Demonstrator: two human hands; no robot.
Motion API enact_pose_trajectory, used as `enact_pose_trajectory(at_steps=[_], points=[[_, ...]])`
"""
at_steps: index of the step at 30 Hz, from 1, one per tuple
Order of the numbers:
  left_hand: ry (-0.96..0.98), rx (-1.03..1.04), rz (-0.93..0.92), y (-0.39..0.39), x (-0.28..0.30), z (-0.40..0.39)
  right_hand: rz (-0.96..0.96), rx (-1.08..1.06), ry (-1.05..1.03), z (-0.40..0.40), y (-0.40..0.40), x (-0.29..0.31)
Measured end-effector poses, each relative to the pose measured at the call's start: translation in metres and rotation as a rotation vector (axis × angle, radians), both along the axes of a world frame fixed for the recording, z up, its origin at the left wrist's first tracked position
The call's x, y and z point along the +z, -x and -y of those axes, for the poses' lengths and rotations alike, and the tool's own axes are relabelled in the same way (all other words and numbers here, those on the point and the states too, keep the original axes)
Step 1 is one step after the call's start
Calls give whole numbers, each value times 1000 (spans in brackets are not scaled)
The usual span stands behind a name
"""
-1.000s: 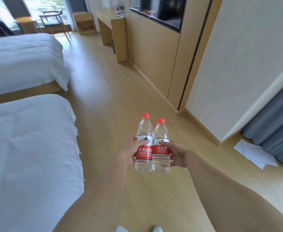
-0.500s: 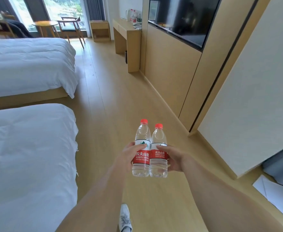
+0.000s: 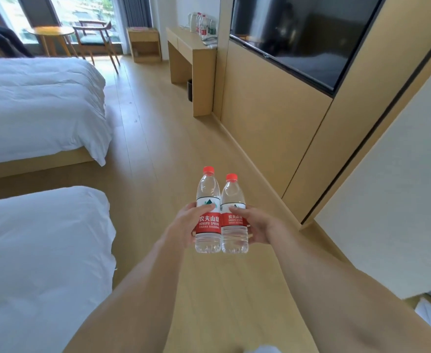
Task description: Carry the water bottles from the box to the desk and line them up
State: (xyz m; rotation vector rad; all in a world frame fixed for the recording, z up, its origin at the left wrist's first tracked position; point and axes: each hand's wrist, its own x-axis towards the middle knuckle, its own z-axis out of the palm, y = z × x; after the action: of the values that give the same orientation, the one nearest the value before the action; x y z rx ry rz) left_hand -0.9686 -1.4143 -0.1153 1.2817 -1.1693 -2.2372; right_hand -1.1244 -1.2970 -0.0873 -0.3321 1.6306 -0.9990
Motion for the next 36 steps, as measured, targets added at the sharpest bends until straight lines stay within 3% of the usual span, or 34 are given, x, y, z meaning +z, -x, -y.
enact_pose_trajectory(at_steps=[25, 36], points=[[85, 367, 39, 77, 27, 423, 88, 354, 97, 492, 107, -6], [48, 267, -9, 118, -7, 629, 29, 276, 53, 683, 144, -28]])
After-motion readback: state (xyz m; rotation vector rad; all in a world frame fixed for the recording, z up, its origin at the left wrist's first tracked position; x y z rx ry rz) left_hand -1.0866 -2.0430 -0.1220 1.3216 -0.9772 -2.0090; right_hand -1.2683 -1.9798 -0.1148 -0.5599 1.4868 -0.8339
